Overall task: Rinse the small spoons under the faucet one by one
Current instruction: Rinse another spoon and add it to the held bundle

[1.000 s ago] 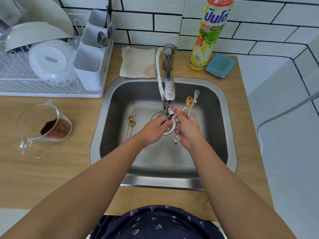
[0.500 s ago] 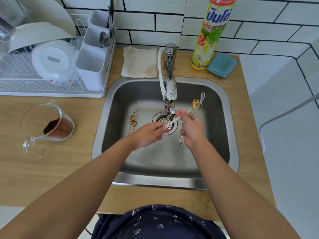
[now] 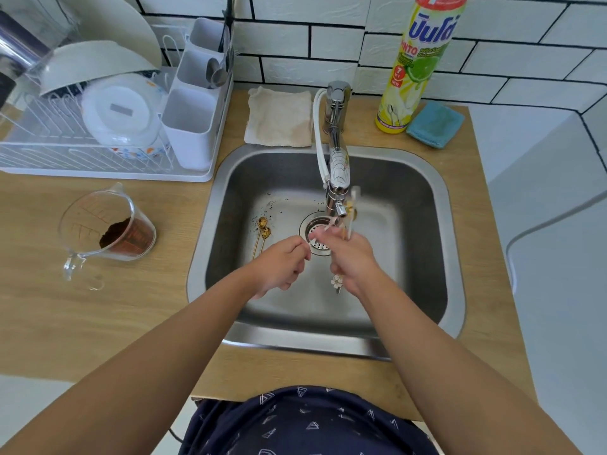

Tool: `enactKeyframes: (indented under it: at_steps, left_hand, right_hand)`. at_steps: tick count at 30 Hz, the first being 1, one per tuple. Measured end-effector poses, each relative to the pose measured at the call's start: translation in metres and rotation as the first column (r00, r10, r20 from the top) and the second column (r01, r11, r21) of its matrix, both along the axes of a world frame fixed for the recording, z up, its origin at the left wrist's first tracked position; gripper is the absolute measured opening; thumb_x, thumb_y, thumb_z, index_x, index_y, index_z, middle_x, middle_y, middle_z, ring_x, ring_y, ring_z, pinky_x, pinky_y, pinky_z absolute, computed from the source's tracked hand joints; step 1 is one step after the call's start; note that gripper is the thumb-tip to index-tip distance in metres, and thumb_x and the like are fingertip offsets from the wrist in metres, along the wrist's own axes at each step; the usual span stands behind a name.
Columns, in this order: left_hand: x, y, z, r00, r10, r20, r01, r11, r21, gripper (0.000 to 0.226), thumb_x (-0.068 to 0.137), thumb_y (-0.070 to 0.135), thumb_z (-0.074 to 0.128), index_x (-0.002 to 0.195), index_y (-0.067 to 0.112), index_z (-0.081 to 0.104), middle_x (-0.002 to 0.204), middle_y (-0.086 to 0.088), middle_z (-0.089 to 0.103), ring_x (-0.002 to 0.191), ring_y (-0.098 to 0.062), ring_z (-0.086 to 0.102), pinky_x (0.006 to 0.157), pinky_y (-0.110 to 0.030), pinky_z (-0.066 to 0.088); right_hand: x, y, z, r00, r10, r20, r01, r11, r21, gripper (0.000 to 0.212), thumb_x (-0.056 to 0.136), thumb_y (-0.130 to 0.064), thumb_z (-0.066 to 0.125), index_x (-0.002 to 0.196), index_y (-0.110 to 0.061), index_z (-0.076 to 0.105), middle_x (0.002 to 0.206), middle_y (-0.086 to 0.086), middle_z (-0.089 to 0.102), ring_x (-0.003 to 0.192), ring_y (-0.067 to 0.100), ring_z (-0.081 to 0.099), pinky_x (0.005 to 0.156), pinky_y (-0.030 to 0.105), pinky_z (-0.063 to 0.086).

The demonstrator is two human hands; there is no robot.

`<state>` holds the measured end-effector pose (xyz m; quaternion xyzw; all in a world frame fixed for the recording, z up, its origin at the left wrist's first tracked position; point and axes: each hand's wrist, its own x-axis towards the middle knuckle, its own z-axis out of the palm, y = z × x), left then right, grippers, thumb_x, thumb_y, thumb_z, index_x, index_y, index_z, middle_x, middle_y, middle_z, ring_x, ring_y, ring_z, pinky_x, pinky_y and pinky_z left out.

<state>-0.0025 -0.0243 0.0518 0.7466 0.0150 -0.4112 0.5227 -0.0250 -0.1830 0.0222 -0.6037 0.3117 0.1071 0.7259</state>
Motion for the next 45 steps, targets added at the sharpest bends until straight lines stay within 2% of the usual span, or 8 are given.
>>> enactKeyframes:
  at_steps: [7, 19, 22, 25, 29, 32, 40, 45]
  left_hand:
    - [-0.002, 0.002, 0.005, 0.998, -0.014, -0.055, 0.014, 1.000, -0.003, 0.022, 0.106, 0.023, 0.036, 0.092, 0.013, 0.050, 0.060, 0.001, 0.038, 0.047, -0.012, 0.025, 0.042, -0.022, 0.022]
    - [0.002, 0.017, 0.002, 0.989, -0.022, -0.147, 0.017, 0.999, -0.030, 0.021, 0.102, 0.023, 0.038, 0.084, 0.015, 0.046, 0.058, 0.003, 0.033, 0.049, -0.013, 0.019, 0.041, -0.024, 0.016]
    - [0.004, 0.014, 0.004, 0.988, 0.006, -0.156, -0.012, 0.999, -0.040, 0.021, 0.102, 0.022, 0.037, 0.083, 0.016, 0.045, 0.057, 0.003, 0.031, 0.049, -0.014, 0.018, 0.041, -0.024, 0.015]
    - [0.002, 0.009, 0.003, 0.987, 0.015, -0.162, -0.023, 0.999, -0.048, 0.025, 0.104, 0.029, 0.037, 0.083, 0.017, 0.043, 0.056, 0.004, 0.031, 0.049, -0.013, 0.018, 0.040, -0.023, 0.017]
    - [-0.002, 0.017, 0.002, 0.988, 0.002, -0.157, -0.012, 0.998, -0.059, 0.022, 0.103, 0.025, 0.038, 0.084, 0.015, 0.045, 0.058, 0.003, 0.032, 0.050, -0.014, 0.018, 0.042, -0.025, 0.016]
    - [0.001, 0.020, 0.005, 0.986, 0.000, -0.167, -0.008, 0.999, -0.050, 0.022, 0.102, 0.027, 0.039, 0.086, 0.014, 0.046, 0.060, 0.002, 0.031, 0.051, -0.014, 0.018, 0.043, -0.025, 0.016]
    - [0.003, 0.030, 0.007, 0.945, -0.027, -0.327, 0.036, 0.999, 0.020, 0.046, 0.102, 0.056, 0.043, 0.076, 0.018, 0.049, 0.060, 0.003, 0.028, 0.053, -0.014, 0.015, 0.048, -0.027, 0.013]
    - [0.003, 0.029, 0.004, 0.992, -0.071, -0.102, 0.081, 0.991, 0.104, 0.039, 0.103, 0.049, 0.046, 0.080, 0.018, 0.044, 0.062, 0.000, 0.034, 0.052, -0.013, 0.019, 0.048, -0.027, 0.015]
  right_hand:
    - [0.010, -0.010, 0.004, 0.966, -0.259, -0.004, 0.259, 0.965, 0.028, 0.026, 0.086, -0.016, 0.082, 0.108, -0.008, 0.071, 0.067, -0.004, 0.063, 0.032, 0.000, 0.035, 0.033, 0.017, 0.027]
    - [0.007, -0.009, -0.003, 0.985, -0.135, 0.105, 0.154, 0.967, -0.204, 0.028, 0.105, -0.027, 0.054, 0.086, -0.016, 0.071, 0.083, -0.005, 0.081, 0.042, -0.006, 0.052, 0.046, 0.012, 0.037]
    - [0.003, -0.003, -0.006, 0.989, -0.002, 0.149, 0.035, 0.974, -0.225, 0.014, 0.096, -0.028, 0.071, 0.104, -0.018, 0.067, 0.089, -0.011, 0.074, 0.059, -0.007, 0.058, 0.061, 0.016, 0.045]
    - [-0.004, 0.007, -0.009, 0.977, 0.125, 0.172, -0.092, 0.978, -0.190, 0.049, 0.080, -0.030, 0.087, 0.117, -0.026, 0.056, 0.092, -0.010, 0.068, 0.074, -0.006, 0.063, 0.067, 0.012, 0.050]
    - [0.009, -0.003, -0.002, 0.988, 0.030, 0.150, 0.012, 0.963, -0.269, 0.007, 0.093, -0.028, 0.074, 0.088, -0.025, 0.072, 0.076, -0.010, 0.074, 0.067, 0.005, 0.058, 0.070, 0.029, 0.046]
    - [0.015, -0.009, -0.004, 0.990, 0.043, 0.132, 0.001, 0.947, -0.321, 0.033, 0.101, -0.031, 0.062, 0.071, -0.030, 0.076, 0.080, -0.008, 0.079, 0.058, 0.000, 0.055, 0.063, 0.029, 0.041]
    - [0.007, -0.011, -0.010, 0.985, 0.081, 0.151, -0.041, 0.967, -0.251, 0.026, 0.100, -0.040, 0.063, 0.092, -0.018, 0.073, 0.074, -0.003, 0.078, 0.051, -0.004, 0.057, 0.056, 0.015, 0.043]
    - [-0.001, -0.008, -0.014, 0.999, -0.035, 0.034, 0.034, 0.998, 0.046, 0.034, 0.103, -0.046, 0.056, 0.111, -0.015, 0.069, 0.088, 0.003, 0.081, 0.037, 0.004, 0.028, 0.037, 0.020, 0.025]
